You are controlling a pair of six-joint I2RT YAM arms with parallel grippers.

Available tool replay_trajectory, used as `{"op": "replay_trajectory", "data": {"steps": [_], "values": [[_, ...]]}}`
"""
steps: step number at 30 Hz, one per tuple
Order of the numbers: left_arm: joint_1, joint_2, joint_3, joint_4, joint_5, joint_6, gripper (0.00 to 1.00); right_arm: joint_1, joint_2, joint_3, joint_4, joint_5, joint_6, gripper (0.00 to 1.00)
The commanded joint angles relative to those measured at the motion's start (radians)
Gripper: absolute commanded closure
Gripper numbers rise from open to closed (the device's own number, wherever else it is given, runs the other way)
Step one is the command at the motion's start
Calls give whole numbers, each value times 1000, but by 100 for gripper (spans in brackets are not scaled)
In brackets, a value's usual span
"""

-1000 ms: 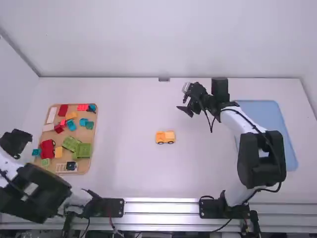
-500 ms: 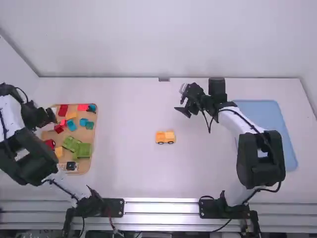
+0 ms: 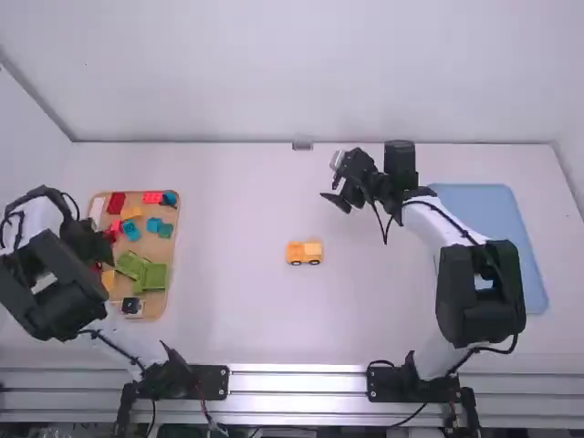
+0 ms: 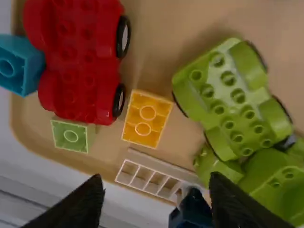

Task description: Assemble lego blocks to make yellow taxi

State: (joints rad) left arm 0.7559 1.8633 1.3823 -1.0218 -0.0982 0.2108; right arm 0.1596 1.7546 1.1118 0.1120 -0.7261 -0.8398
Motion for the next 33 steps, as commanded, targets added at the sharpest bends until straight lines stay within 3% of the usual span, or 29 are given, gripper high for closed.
{"op": "replay_trajectory", "data": {"steps": [1, 8, 33], "values": [[31, 5, -39, 13, 8, 3, 44, -2, -10, 20, 2, -9, 6, 1], [61, 5, -113, 84, 63, 98, 49, -2, -10, 20, 5, -9, 6, 2], [64, 5, -232, 290, 56, 191, 50, -2, -10, 20, 45, -13, 58, 1]]}}
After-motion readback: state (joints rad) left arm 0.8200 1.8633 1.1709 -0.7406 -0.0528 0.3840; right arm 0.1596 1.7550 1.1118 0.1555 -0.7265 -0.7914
